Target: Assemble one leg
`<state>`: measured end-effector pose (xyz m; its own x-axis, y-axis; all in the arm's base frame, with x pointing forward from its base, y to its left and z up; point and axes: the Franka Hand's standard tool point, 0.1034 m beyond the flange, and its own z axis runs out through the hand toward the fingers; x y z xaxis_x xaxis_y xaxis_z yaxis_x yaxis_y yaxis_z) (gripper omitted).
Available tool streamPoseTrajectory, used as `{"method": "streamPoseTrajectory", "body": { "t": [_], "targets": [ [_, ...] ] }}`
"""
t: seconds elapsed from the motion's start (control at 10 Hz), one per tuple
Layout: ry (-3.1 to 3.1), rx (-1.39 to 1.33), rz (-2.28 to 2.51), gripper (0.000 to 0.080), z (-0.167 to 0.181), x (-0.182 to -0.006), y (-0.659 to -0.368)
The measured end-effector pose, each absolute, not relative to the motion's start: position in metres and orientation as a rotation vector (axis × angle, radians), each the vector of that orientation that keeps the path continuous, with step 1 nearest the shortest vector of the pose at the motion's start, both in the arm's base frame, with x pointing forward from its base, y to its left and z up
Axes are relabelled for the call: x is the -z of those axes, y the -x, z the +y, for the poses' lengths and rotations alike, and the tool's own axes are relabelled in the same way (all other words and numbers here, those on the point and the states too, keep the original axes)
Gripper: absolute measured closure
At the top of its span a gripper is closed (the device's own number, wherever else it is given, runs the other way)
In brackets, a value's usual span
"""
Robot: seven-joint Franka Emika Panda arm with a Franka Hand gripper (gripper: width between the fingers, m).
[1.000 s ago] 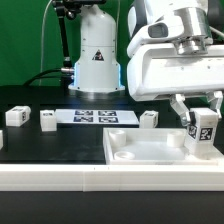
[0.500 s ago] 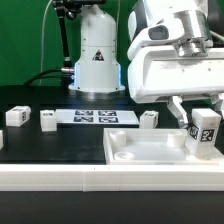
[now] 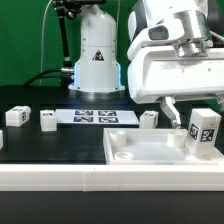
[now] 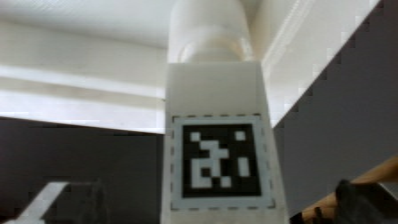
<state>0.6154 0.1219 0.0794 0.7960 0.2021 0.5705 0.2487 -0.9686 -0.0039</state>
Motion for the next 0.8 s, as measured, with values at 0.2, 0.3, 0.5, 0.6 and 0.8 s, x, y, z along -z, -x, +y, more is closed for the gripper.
{"method": "streamPoseTrajectory", "body": {
  "t": [0.2,0.3,0.5,0.6,0.8],
  "targets": [
    [2.904,0.907,-0.375,0.0151,0.122,-0.080,-0.615],
    [2.905,0.907,-0.396,0.0151,0.122,-0.083,-0.616],
    [2.894,0.926,-0.413,0.0151,0.130,-0.097,-0.618],
    [2.899,0.897,-0.424,0.0151,0.135,-0.099,-0.618],
    [2.899,0.866,-0.468,0.0151,0.145,-0.104,-0.626]
  ]
}}
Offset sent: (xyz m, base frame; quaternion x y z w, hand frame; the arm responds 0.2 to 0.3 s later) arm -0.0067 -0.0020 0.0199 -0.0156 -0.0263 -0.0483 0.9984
